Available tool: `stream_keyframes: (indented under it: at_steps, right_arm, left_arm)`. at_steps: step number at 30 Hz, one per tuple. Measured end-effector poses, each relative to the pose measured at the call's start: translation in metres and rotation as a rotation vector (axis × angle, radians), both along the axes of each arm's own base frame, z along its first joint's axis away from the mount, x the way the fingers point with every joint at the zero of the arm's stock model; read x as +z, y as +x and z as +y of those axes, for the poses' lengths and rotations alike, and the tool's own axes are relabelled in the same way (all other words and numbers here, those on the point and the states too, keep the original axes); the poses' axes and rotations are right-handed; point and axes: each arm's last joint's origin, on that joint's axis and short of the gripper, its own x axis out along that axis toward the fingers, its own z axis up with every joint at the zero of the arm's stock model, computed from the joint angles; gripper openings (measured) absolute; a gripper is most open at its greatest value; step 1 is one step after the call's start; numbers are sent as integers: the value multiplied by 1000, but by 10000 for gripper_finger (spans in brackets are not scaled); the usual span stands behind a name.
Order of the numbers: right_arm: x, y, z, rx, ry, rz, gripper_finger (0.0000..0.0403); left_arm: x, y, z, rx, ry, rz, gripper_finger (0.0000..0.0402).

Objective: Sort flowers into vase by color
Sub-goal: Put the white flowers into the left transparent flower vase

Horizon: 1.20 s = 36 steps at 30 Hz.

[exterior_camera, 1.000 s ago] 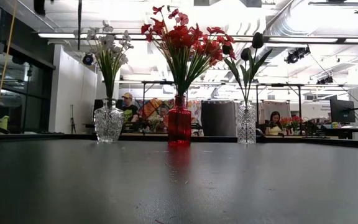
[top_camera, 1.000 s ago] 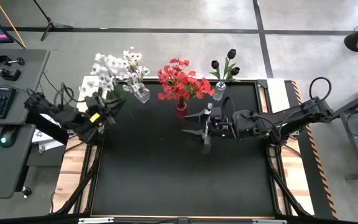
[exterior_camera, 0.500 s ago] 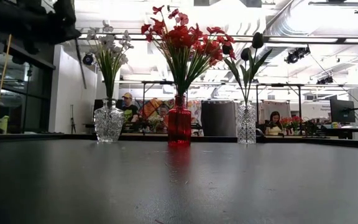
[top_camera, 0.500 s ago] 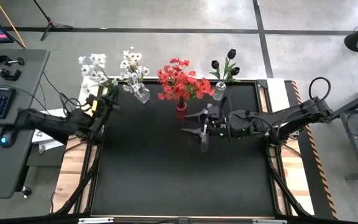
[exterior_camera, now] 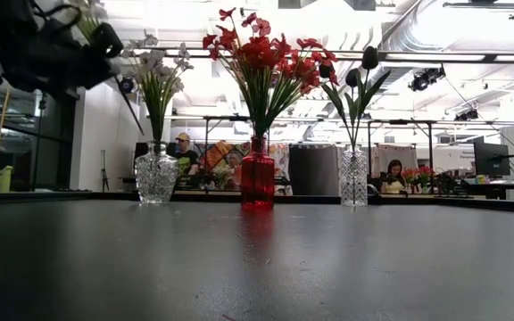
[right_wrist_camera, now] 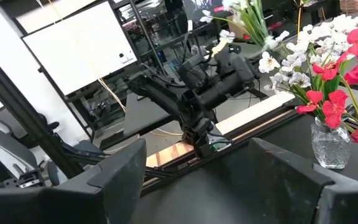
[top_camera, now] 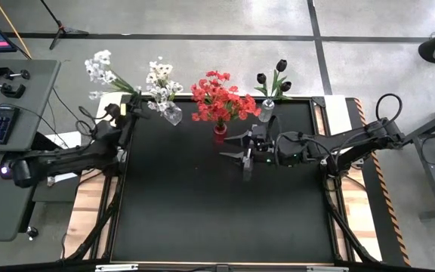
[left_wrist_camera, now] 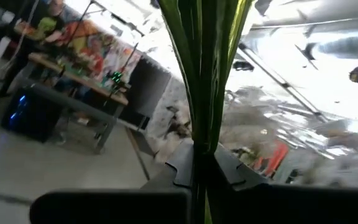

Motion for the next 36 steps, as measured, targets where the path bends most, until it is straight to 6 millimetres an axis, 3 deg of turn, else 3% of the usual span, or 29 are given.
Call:
stream_keyframes:
  at_steps: [20,30,36]
  right_arm:
    - [0,0,-1,-29,37,-7,272]
    - [0,0,-1,-30,42,-8,272]
    - [0,0,-1,-30,42,-8,272]
  left_arm:
    - [-11,14,22,30,0,-90,0]
    - [-22,22,26,29,-25,22,0]
    - [-24,31,29,-61,42,199,0]
